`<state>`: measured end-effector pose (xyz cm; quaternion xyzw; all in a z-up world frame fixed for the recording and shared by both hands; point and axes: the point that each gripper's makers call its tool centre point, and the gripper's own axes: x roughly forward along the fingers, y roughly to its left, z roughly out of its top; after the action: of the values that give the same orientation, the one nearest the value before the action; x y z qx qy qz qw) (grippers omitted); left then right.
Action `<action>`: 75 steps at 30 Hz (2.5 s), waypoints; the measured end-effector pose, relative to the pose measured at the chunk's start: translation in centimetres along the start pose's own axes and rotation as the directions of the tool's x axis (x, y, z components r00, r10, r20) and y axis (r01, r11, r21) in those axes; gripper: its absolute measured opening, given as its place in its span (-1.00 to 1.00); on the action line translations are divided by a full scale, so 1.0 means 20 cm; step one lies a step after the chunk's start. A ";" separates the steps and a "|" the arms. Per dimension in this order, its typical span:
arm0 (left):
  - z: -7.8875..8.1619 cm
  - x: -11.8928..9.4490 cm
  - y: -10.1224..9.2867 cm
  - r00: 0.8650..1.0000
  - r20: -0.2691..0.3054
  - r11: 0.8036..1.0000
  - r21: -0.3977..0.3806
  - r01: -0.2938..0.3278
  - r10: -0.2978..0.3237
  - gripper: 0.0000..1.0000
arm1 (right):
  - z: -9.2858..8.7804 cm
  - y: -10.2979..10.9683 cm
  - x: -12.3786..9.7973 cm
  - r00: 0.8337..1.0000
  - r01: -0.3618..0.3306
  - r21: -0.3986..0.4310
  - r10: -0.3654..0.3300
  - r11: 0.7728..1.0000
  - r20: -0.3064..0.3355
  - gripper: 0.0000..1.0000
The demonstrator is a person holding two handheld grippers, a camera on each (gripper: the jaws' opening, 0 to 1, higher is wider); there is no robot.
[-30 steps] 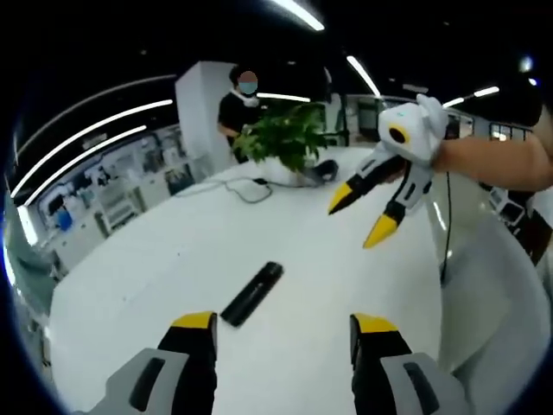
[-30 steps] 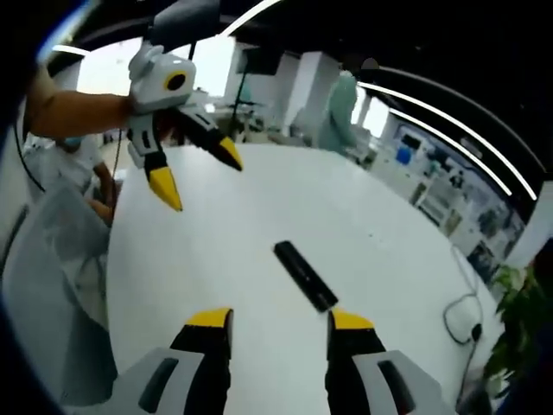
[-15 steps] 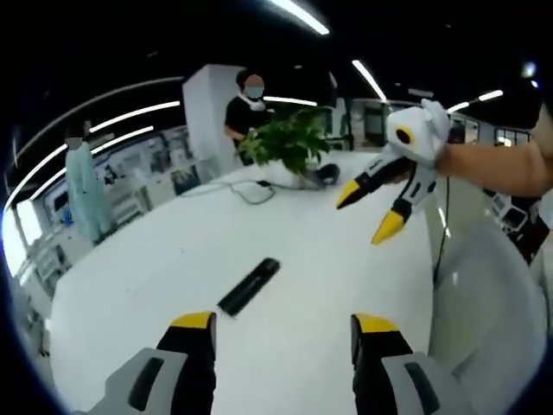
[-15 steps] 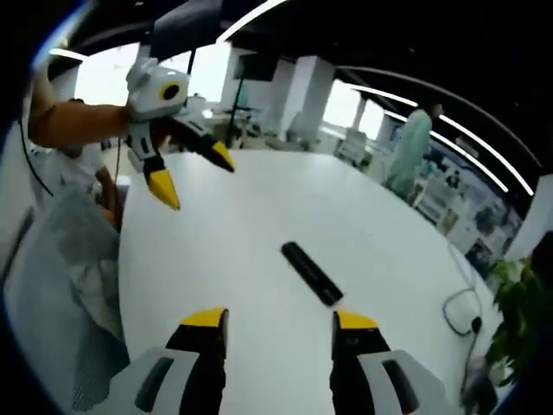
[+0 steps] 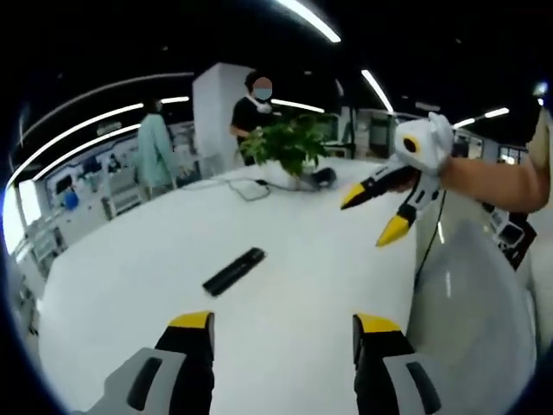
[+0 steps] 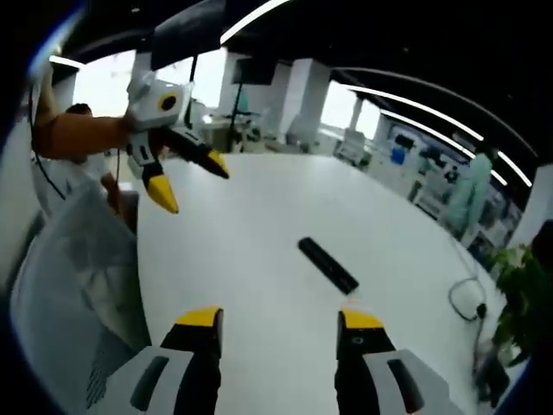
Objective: Press the specified remote control buttons in sequence, fully releasing each button before pressing the next.
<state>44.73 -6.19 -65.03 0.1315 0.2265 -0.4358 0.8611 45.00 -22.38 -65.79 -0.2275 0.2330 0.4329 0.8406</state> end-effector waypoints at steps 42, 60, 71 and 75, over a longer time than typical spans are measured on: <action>0.00 -0.15 -0.31 0.992 0.123 0.995 -0.092 0.033 -0.021 0.77 | 0.01 0.32 -0.23 0.983 -0.012 0.176 -0.021 0.984 0.184 0.59; -0.04 -0.15 -0.39 0.986 0.165 0.973 -0.221 0.057 -0.021 1.00 | 0.02 0.34 -0.26 0.964 -0.073 0.240 0.007 0.968 0.265 0.59; 0.02 -0.13 -0.43 0.978 0.207 0.973 -0.214 0.084 -0.039 1.00 | 0.06 0.31 -0.27 0.951 -0.077 0.256 -0.006 0.963 0.308 0.59; 0.02 -0.12 -0.42 0.978 0.205 0.976 -0.204 0.070 -0.028 1.00 | 0.08 0.31 -0.26 0.947 -0.082 0.254 -0.004 0.964 0.320 0.58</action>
<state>36.67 -9.58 -63.73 -0.0106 0.1865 -0.4417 0.8775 37.41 -21.43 -62.64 -0.0362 0.1545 0.4457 0.8810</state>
